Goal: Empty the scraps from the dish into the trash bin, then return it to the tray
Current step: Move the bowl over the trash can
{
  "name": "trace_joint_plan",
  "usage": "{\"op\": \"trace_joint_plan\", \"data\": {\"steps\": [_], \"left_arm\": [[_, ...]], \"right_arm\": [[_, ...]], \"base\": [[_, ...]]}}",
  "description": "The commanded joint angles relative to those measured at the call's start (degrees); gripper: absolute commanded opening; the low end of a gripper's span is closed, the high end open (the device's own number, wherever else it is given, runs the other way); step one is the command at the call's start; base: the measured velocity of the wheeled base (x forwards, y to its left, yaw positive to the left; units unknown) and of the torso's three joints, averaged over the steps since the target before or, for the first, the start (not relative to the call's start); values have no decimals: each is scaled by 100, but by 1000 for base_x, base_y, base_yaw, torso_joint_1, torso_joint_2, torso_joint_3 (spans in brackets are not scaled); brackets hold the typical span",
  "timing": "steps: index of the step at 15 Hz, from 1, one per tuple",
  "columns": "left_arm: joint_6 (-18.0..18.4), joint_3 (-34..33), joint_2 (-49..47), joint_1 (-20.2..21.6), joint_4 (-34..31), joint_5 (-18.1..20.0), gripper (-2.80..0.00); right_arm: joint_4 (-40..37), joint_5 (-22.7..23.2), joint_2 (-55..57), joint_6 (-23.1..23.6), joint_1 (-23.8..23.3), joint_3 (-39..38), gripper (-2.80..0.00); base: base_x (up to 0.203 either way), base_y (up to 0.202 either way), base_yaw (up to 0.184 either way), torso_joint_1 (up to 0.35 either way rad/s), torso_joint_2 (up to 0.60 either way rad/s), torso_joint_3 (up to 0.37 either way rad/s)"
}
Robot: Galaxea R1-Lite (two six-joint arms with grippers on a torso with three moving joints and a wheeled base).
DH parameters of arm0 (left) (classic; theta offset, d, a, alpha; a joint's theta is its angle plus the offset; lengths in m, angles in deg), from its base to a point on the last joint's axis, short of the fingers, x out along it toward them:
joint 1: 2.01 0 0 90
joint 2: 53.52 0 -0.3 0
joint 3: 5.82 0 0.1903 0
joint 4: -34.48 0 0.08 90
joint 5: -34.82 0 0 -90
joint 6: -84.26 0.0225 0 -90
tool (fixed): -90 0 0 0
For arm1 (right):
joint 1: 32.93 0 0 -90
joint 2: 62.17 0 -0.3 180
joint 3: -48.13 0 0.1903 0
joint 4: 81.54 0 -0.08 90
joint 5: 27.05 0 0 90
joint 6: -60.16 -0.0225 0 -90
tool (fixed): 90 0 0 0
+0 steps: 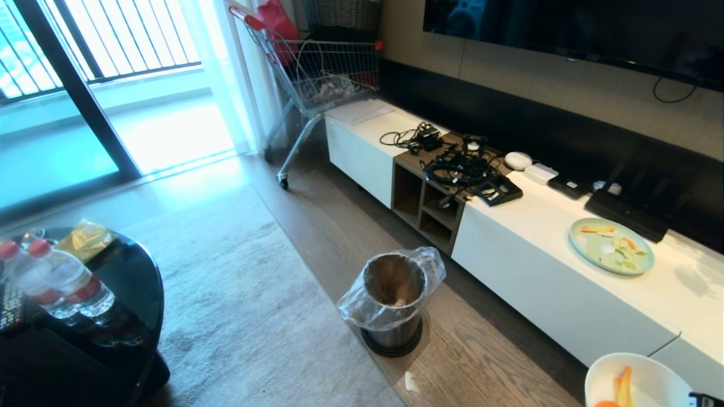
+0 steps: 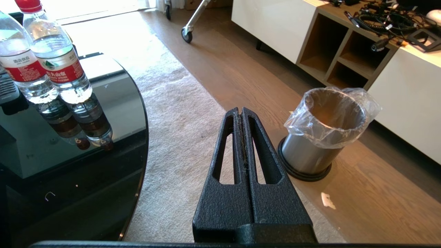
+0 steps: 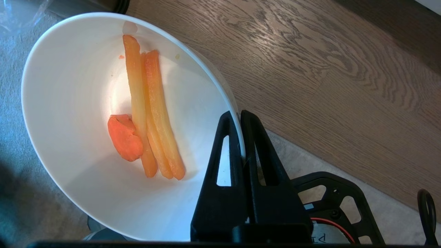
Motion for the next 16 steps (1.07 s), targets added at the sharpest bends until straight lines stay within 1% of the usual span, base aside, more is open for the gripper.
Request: {"op": "trace_joint_plan", "data": {"steps": [1,5,9,13,15,16], "left_arm": [[-4,0,2,0,2,-5,-280],[-4,0,2,0,2,-5,-280],[-4,0,2,0,2,-5,-280],[-13,0,2,0,2,-5,-280],[-4,0,1,0,2,-5,-280],[-4,0,2,0,2,-5,-280]], "right_arm": [[-14,-12,4,-23,2,3,-280],[22,-12,12,-14,-6,48,-280],[111,-3,29,-23,-6,308,-280],[113,27,103,0,2,589,-280],[126,40,176,183,-6,632,-280],[132,51,222,195,-7,728,-280]], "base": [[0,0,0,0,0,0],[0,0,0,0,0,0],[0,0,0,1,0,-7],[0,0,0,5,2,-149],[0,0,0,1,2,-189],[0,0,0,5,5,-193]]}}
